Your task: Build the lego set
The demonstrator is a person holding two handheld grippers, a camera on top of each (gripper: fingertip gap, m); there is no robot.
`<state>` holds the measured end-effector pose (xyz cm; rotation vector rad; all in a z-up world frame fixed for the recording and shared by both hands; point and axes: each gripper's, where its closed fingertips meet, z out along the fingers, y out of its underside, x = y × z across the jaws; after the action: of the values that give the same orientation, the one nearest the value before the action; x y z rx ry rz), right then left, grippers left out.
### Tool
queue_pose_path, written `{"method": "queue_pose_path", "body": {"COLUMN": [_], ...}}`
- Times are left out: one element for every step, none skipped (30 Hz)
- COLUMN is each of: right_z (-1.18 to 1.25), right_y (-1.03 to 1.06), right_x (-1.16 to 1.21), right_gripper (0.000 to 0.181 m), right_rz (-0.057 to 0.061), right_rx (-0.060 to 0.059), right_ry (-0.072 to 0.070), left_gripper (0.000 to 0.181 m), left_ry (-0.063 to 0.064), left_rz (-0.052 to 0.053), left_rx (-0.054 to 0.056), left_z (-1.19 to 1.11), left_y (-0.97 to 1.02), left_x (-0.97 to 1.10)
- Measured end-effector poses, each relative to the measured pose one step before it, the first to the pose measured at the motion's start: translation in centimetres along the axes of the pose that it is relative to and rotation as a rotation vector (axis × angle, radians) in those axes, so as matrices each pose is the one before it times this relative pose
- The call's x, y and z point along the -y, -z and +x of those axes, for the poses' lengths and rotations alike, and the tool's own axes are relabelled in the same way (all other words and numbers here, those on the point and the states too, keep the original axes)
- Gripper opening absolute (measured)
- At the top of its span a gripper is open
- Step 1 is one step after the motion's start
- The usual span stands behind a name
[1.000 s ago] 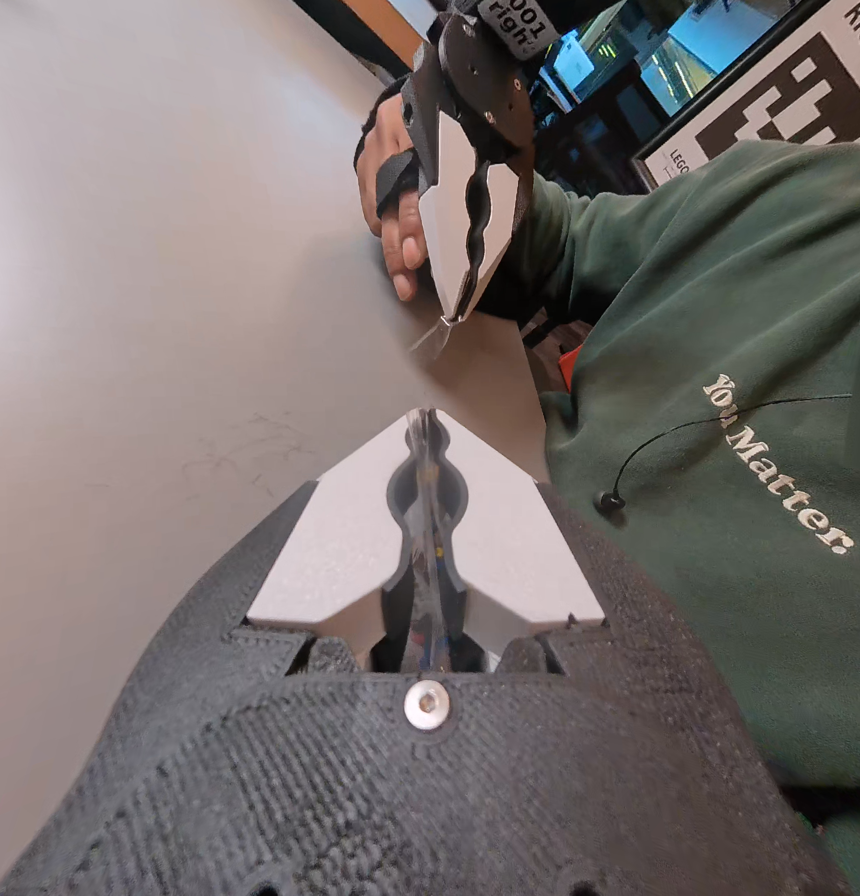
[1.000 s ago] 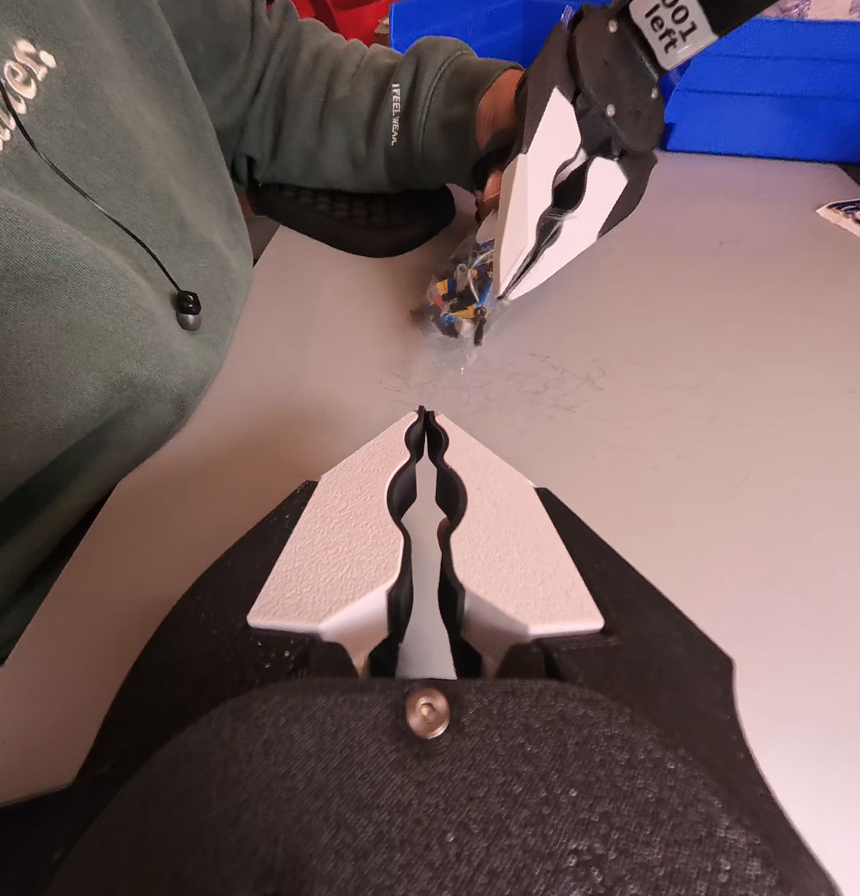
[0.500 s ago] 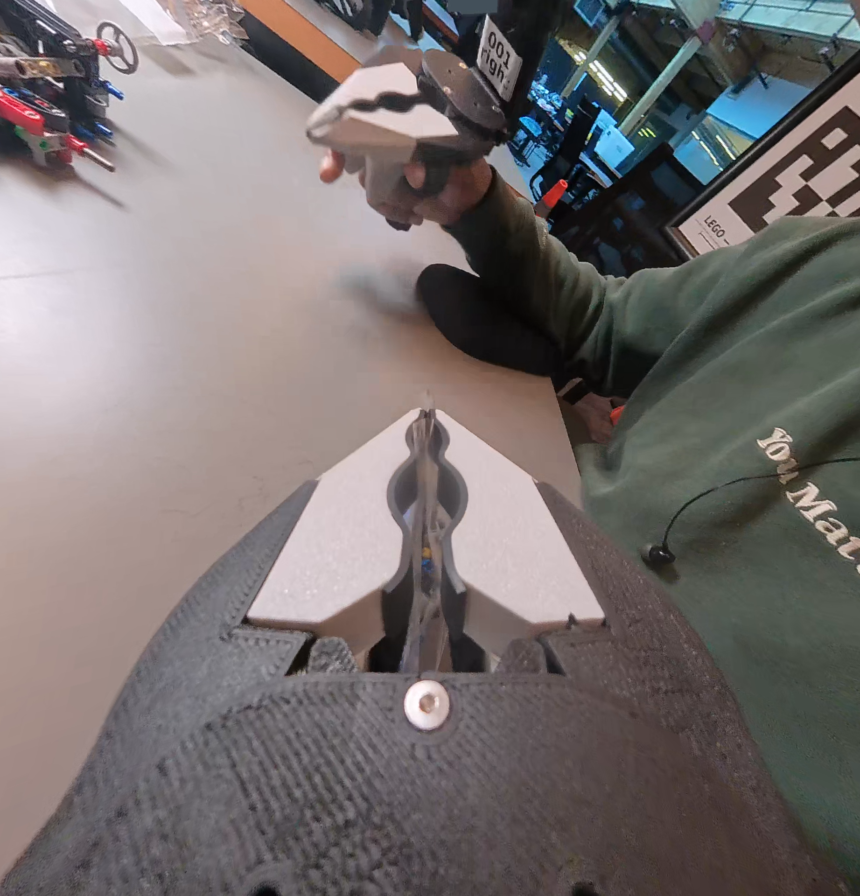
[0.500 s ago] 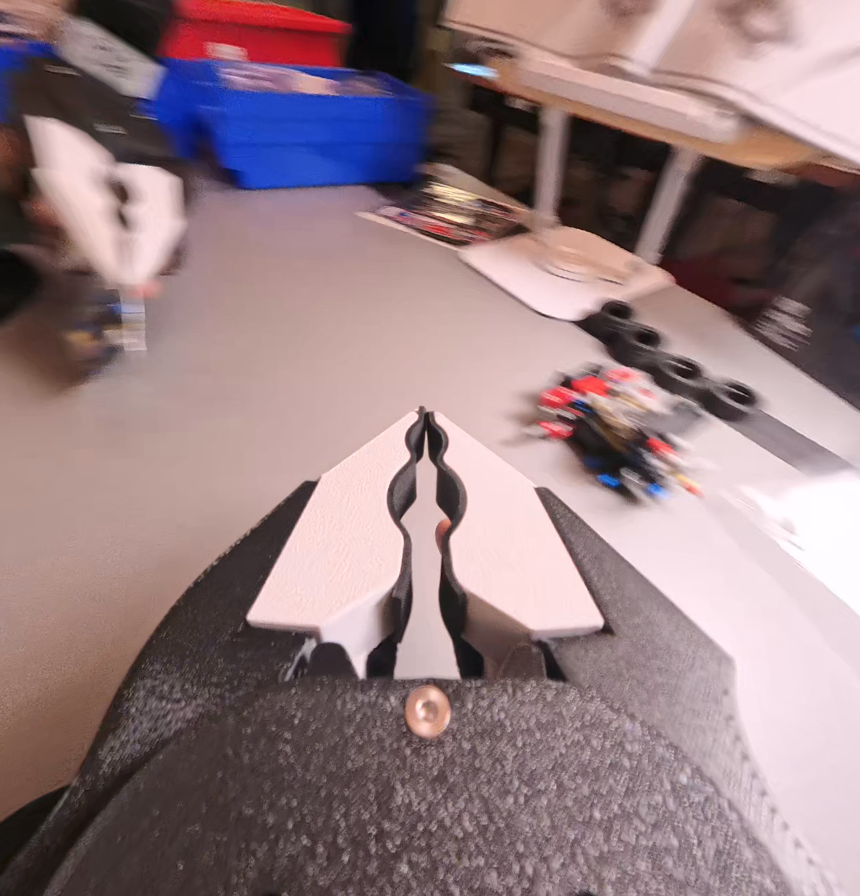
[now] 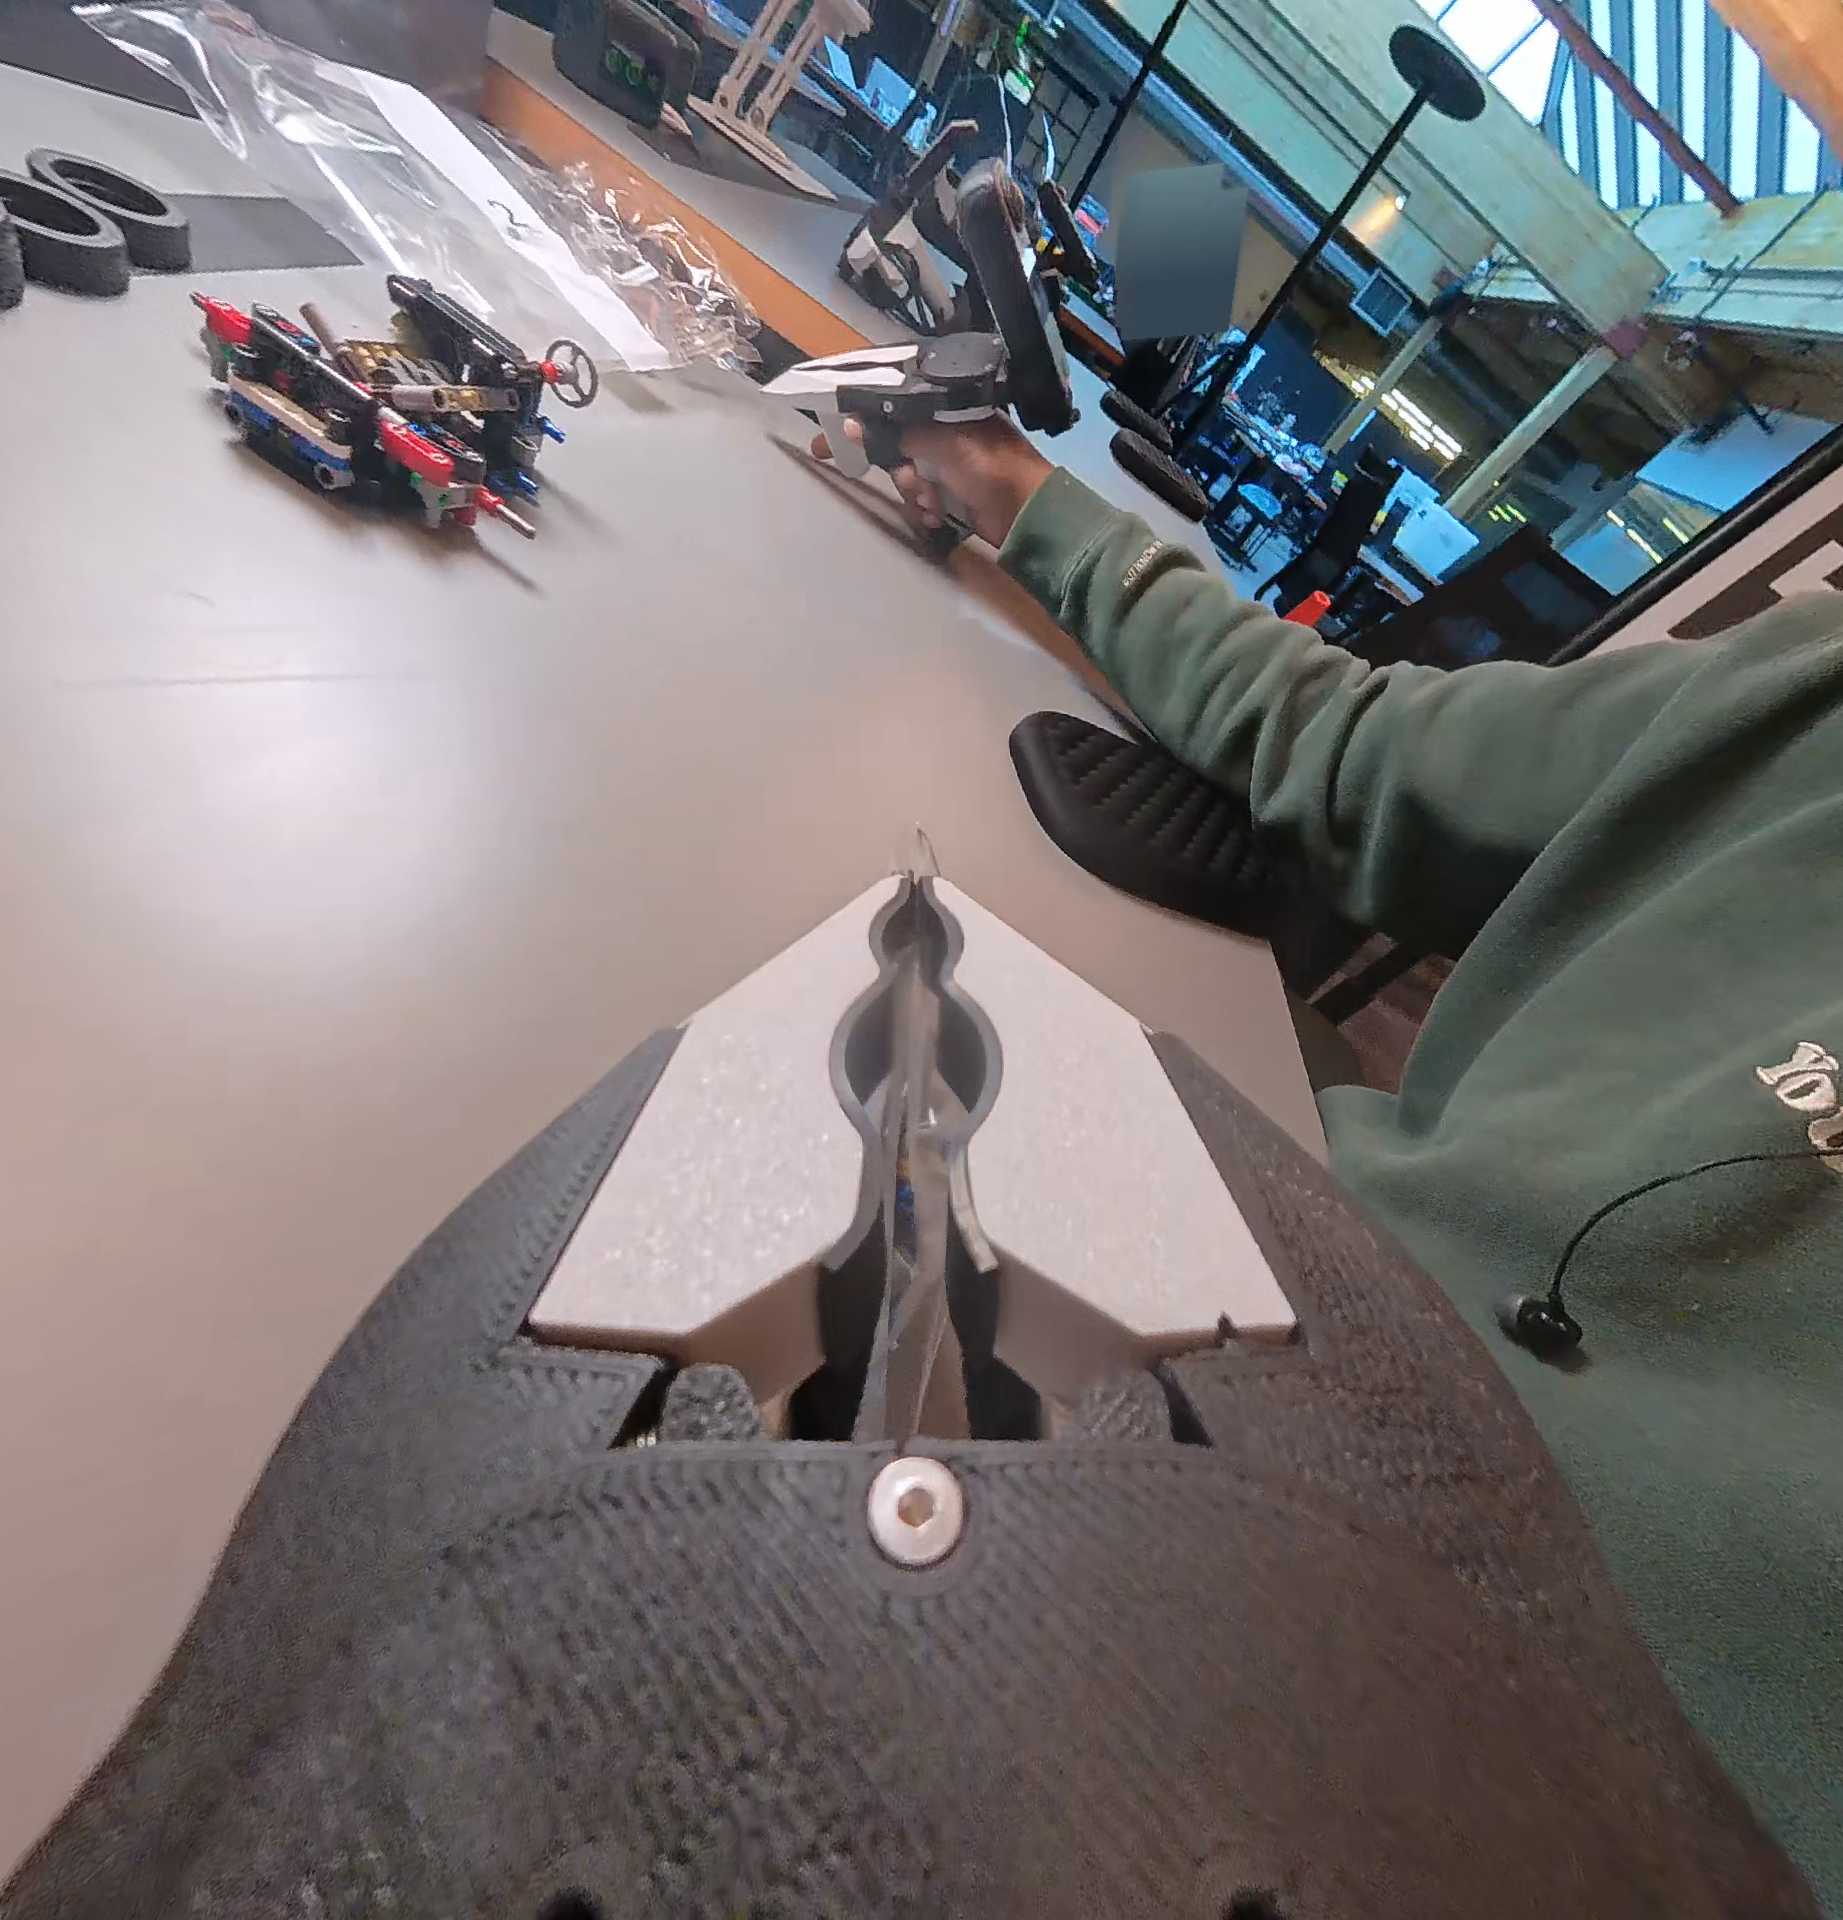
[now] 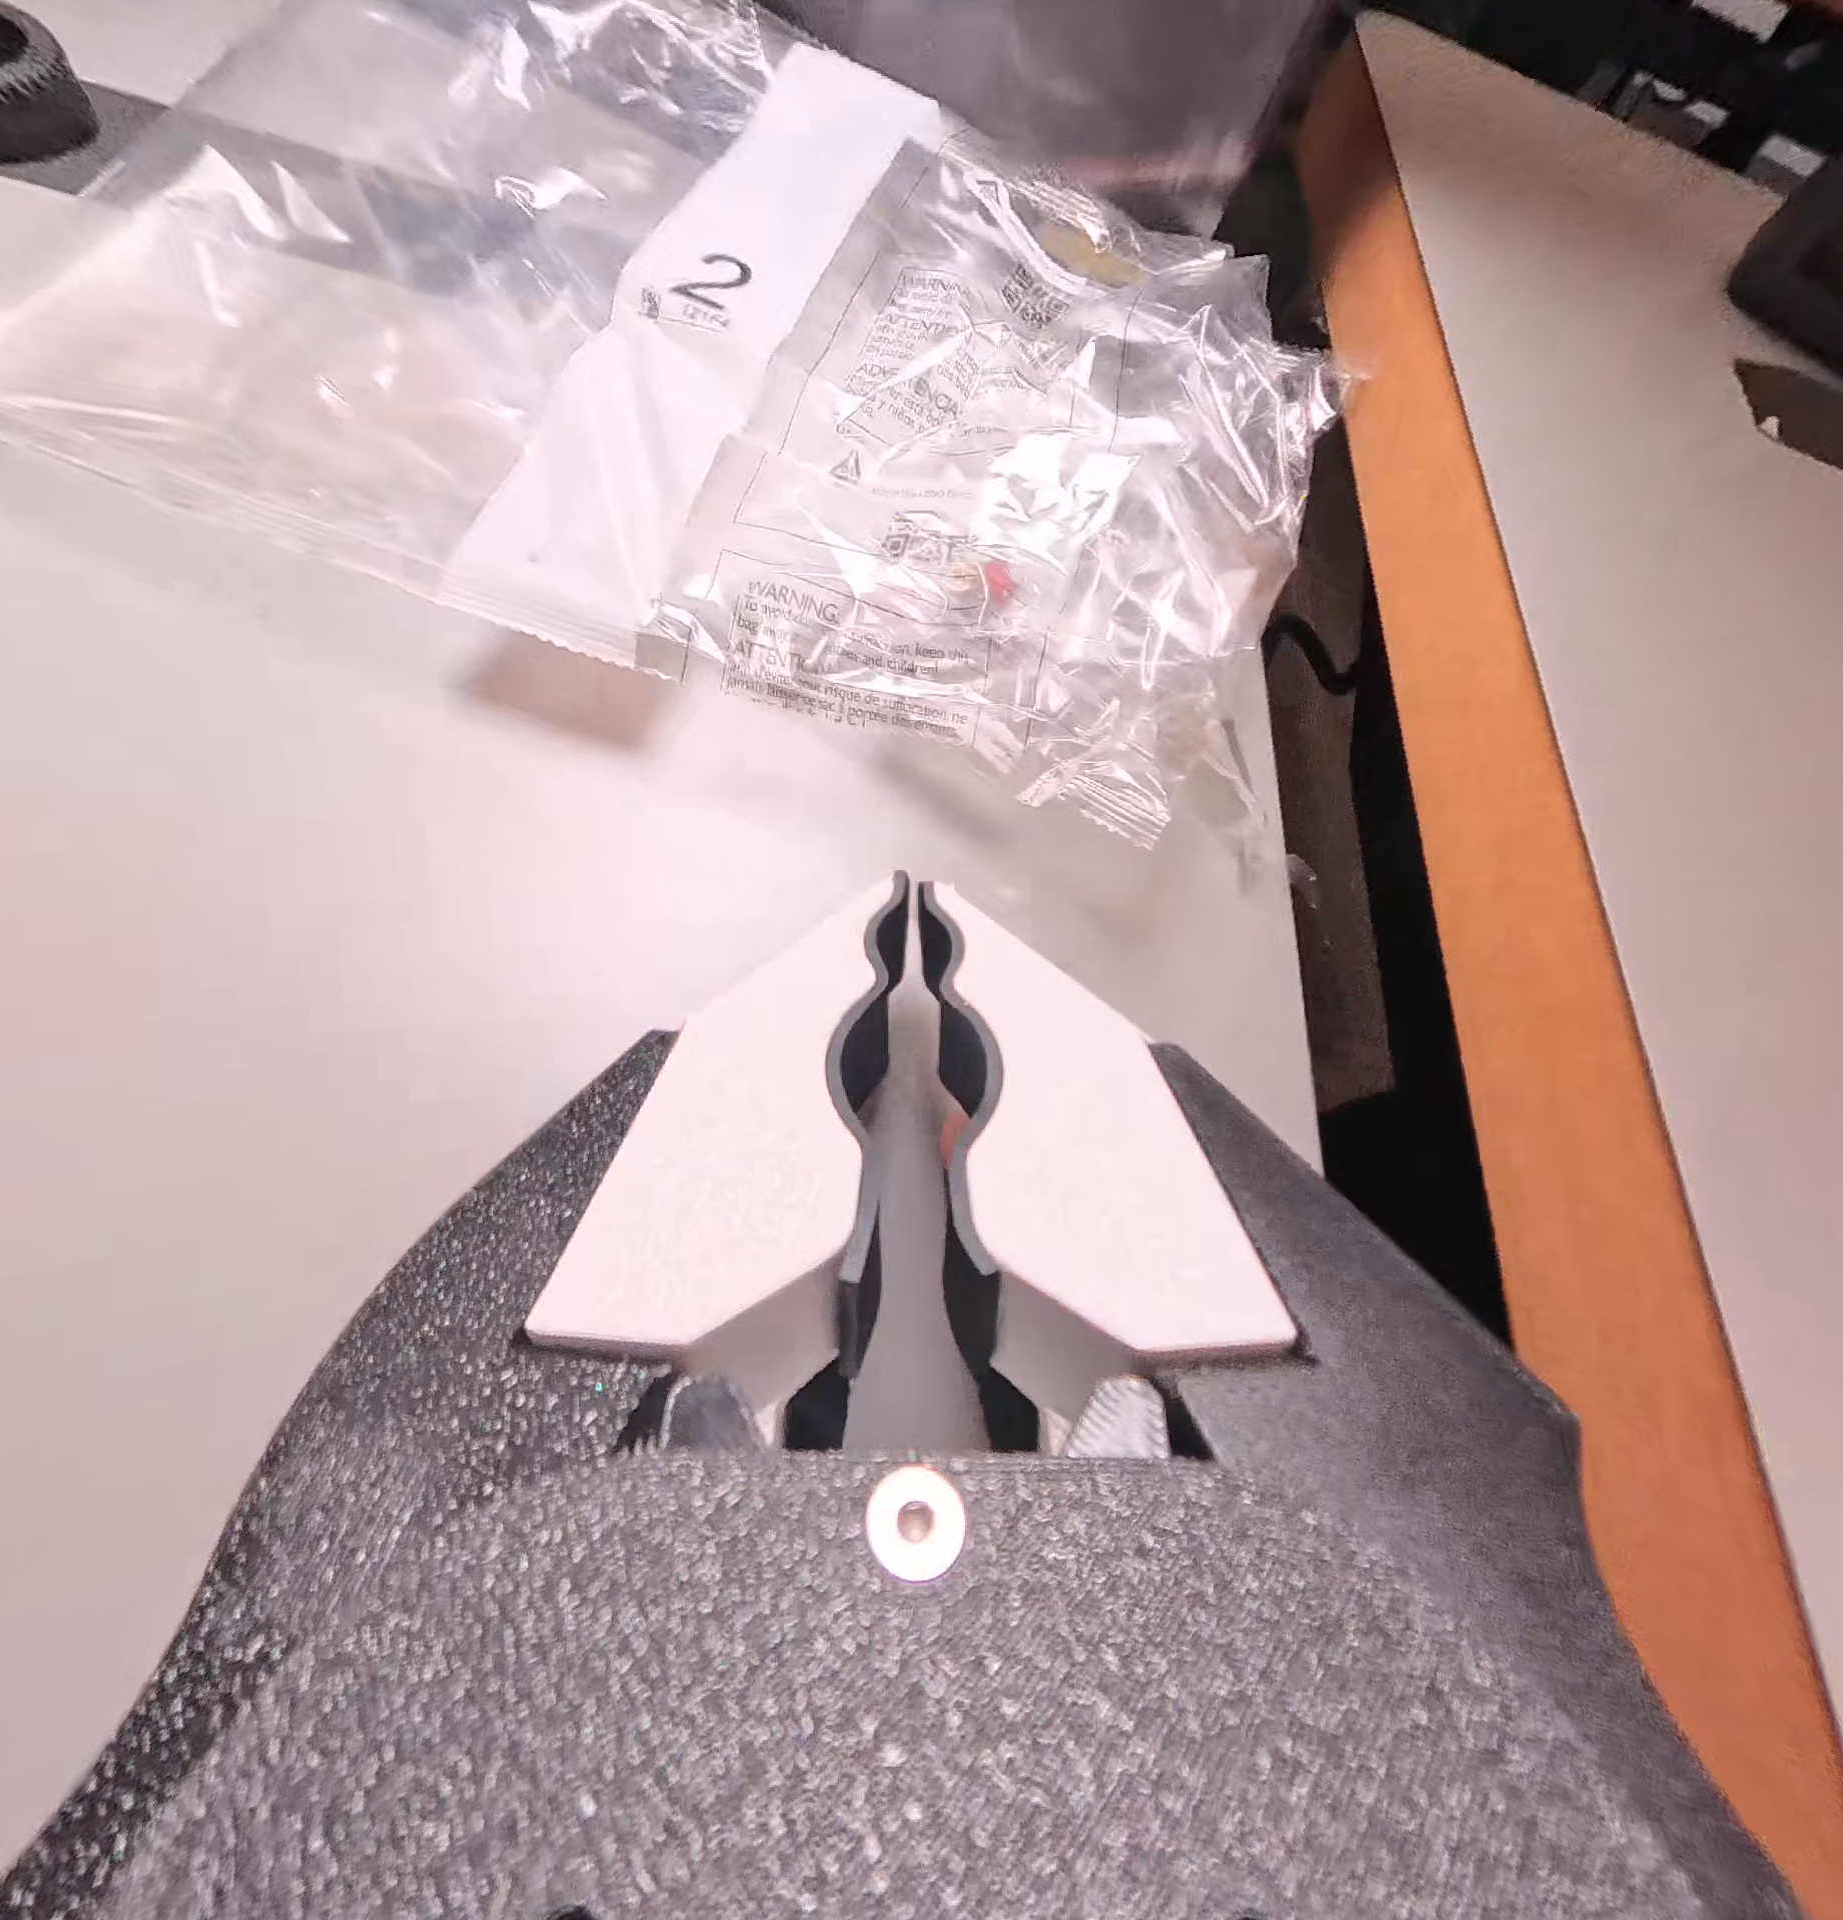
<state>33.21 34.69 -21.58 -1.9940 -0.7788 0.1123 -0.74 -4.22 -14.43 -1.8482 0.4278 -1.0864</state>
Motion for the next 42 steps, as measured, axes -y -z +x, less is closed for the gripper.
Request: {"method": "queue_pose_path", "body": {"right_z": [0.035, -0.005, 0.044, 0.235, 0.317, 0.258, 0.15, 0.08, -0.153, -0.547, -1.011, -1.431, -1.968, -2.746, -3.359, -3.711, -3.996, -4.178, -3.987, -3.394, -2.952, -2.493, -1.992, -1.741, -1.321, -0.79, -0.481, -0.217, -0.279, -0.213, -0.107, -0.008, 0.009, 0.045, 0.193, 0.302, 0.226, 0.05, 0.026, 0.064, 0.052, 0.054], "right_y": [0.087, 0.053, 0.033, 0.131, 0.303, 0.48, 0.69, 0.873, 0.959, 0.945, 0.865, 0.714, 0.572, 0.396, 0.144, -0.187, -0.584, -0.998, -1.452, -1.821, -2.04, -2.164, -2.25, -2.228, -2.101, -1.856, -1.493, -1.116, -0.717, -0.361, -0.052, 0.21, 0.418, 0.542, 0.607, 0.588, 0.534, 0.412, 0.292, 0.167, 0.046, -0.053], "right_x": [-0.057, -0.221, -0.263, 0.046, 0.333, 0.638, 1.019, 1.406, 1.638, 1.738, 1.717, 1.574, 1.428, 1.255, 0.999, 0.795, 0.603, 0.221, -0.239, -0.489, -0.633, -0.766, -0.89, -0.973, -0.961, -0.815, -0.661, -0.433, -0.2, 0.073, 0.183, 0.409, 0.546, 0.547, 0.447, 0.294, 0.177, 0.136, 0.108, 0.107, 0.007, -0.031], "right_gripper": [0.003, 0.008, 0.015, 0.022, 0.026, 0.032, 0.036, 0.04, 0.041, 0.042, 0.041, 0.041, 0.039, 0.036, 0.034, 0.033, 0.031, 0.032, 0.032, 0.032, 0.033, 0.034, 0.035, 0.038, 0.041, 0.042, 0.042, 0.034, 0.017, 0.011, 0.008, 0.008, 0.008, 0.008, 0.008, 0.008, 0.008, 0.008, 0.008, 0.008, 0.008, 0.008], "right_rz": [0.0005, -0.0153, -0.0219, -0.0023, 0.0159, 0.0293, 0.0478, 0.0669, 0.0753, 0.0736, 0.0666, 0.0551, 0.0453, 0.0367, 0.0235, 0.0163, 0.0139, 0.0016, -0.0174, -0.0221, -0.02, -0.0226, -0.0264, -0.0289, -0.0295, -0.0238, -0.0187, -0.0116, -0.0037, 0.0048, 0.0084, 0.0244, 0.0362, 0.0404, 0.0353, 0.0247, 0.0145, 0.0096, 0.0068, 0.0074, 0.0028, 0.0007], "right_rx": [0.008, 0.0083, 0.0062, -0.0045, -0.007, -0.0024, 0.0008, -0.0034, -0.0001, 0.0123, 0.0254, 0.0378, 0.0537, 0.0844, 0.1062, 0.1157, 0.1245, 0.1361, 0.1315, 0.107, 0.0949, 0.0848, 0.0728, 0.0743, 0.0622, 0.0381, 0.0235, 0.0115, 0.0181, 0.0144, 0.0104, 0.0092, 0.015, 0.0163, 0.0034, -0.0104, -0.0104, -0.0007, 0.0006, -0.0026, -0.0018, -0.0011], "right_ry": [0.0183, 0.0177, 0.0147, 0.0061, -0.0057, -0.0191, -0.0272, -0.029, -0.0262, -0.0221, -0.0178, -0.0107, -0.0103, -0.0087, -0.0046, -0.0065, -0.0131, -0.0164, -0.0131, -0.0047, 0.005, -0.0004, -0.0161, -0.0254, -0.0244, -0.0127, 0.0027, 0.0058, 0.0047, 0.0018, 0.0035, -0.0097, -0.0305, -0.0393, -0.0321, -0.012, 0.0042, 0.0022, -0.0035, -0.0018, -0.0013, -0.0031], "left_gripper": [0.0, 0.0, 0.0, 0.0, 0.0, 0.0, 0.0, 0.0, 0.0, 0.0, 0.0, 0.0, 0.0, 0.0, 0.0, 0.0, 0.0, 0.0, 0.0, 0.0, 0.0, 0.0, 0.0, 0.0, 0.0, 0.0, 0.0, 0.0, 0.0, 0.0, 0.0, 0.0, 0.001, 0.009, 0.017, 0.025, 0.033, 0.038, 0.038, 0.036, 0.03, 0.026], "left_ry": [0.0078, 0.0067, 0.0068, 0.006, 0.0047, 0.0046, 0.0023, -0.0017, -0.0035, -0.0049, -0.0044, -0.0028, -0.0029, -0.0047, -0.0047, -0.0049, -0.0048, -0.0046, -0.004, -0.0044, -0.0047, -0.0056, -0.0056, -0.0022, 0.0028, 0.0071, 0.0107, 0.0117, 0.0077, 0.0007, 0.0003, -0.0001, -0.0057, -0.0066, -0.0008, 0.0083, 0.0157, 0.0123, 0.0021, -0.0015, -0.0011, -0.0044], "left_rz": [0.0094, 0.0091, 0.0074, 0.0067, 0.007, 0.0058, 0.006, 0.0065, 0.006, 0.0081, 0.0087, 0.0096, 0.012, 0.0153, 0.0166, 0.0169, 0.0176, 0.0191, 0.0175, 0.0159, 0.0167, 0.0178, 0.0174, 0.0177, 0.019, 0.0207, 0.0203, 0.0174, 0.0065, 0.0049, 0.0142, 0.0182, 0.0184, 0.0119, -0.0072, -0.0295, -0.0464, -0.0497, -0.0461, -0.0438, -0.0423, -0.041], "left_rx": [0.0064, 0.0074, 0.0058, 0.0034, 0.0004, -0.0033, -0.0014, 0.0006, 0.0005, 0.0012, -0.0018, -0.0046, -0.0058, -0.006, -0.0059, -0.0085, -0.0135, -0.0146, -0.0136, -0.0157, -0.0192, -0.0183, -0.0149, -0.0108, -0.0108, -0.0144, -0.0168, -0.0107, 0.0041, 0.0123, 0.009, 0.0081, 0.0087, 0.0074, -0.0042, -0.017, -0.0127, -0.0009, 0.0034, 0.0065, 0.0059, 0.0011], "left_z": [-0.185, -0.214, -0.193, -0.165, -0.096, -0.018, -0.007, 0.0, 0.028, 0.033, 0.07, 0.117, 0.14, 0.168, 0.174, 0.228, 0.31, 0.332, 0.321, 0.348, 0.408, 0.417, 0.367, 0.282, 0.236, 0.233, 0.222, 0.096, -0.128, -0.261, -0.202, -0.165, -0.134, -0.113, -0.003, 0.105, -0.038, -0.224, -0.28, -0.262, -0.16, -0.011], "left_y": [0.167, 0.126, 0.081, 0.042, 0.009, -0.003, -0.016, -0.004, 0.022, 0.022, 0.021, 0.037, 0.04, 0.042, 0.047, 0.034, 0.012, 0.011, -0.017, -0.03, -0.024, -0.025, -0.019, 0.008, 0.037, 0.067, 0.094, 0.12, 0.124, 0.161, 0.217, 0.246, 0.258, 0.235, 0.15, 0.061, -0.03, -0.07, -0.117, -0.196, -0.301, -0.389], "left_x": [-0.032, -0.009, 0.005, 0.03, 0.067, 0.062, 0.059, 0.083, 0.095, 0.131, 0.157, 0.169, 0.196, 0.243, 0.27, 0.269, 0.276, 0.275, 0.246, 0.215, 0.245, 0.248, 0.249, 0.255, 0.279, 0.302, 0.301, 0.272, 0.147, 0.152, 0.329, 0.447, 0.461, 0.385, 0.084, -0.28, -0.596, -0.76, -0.821, -0.852, -0.823, -0.774]}}
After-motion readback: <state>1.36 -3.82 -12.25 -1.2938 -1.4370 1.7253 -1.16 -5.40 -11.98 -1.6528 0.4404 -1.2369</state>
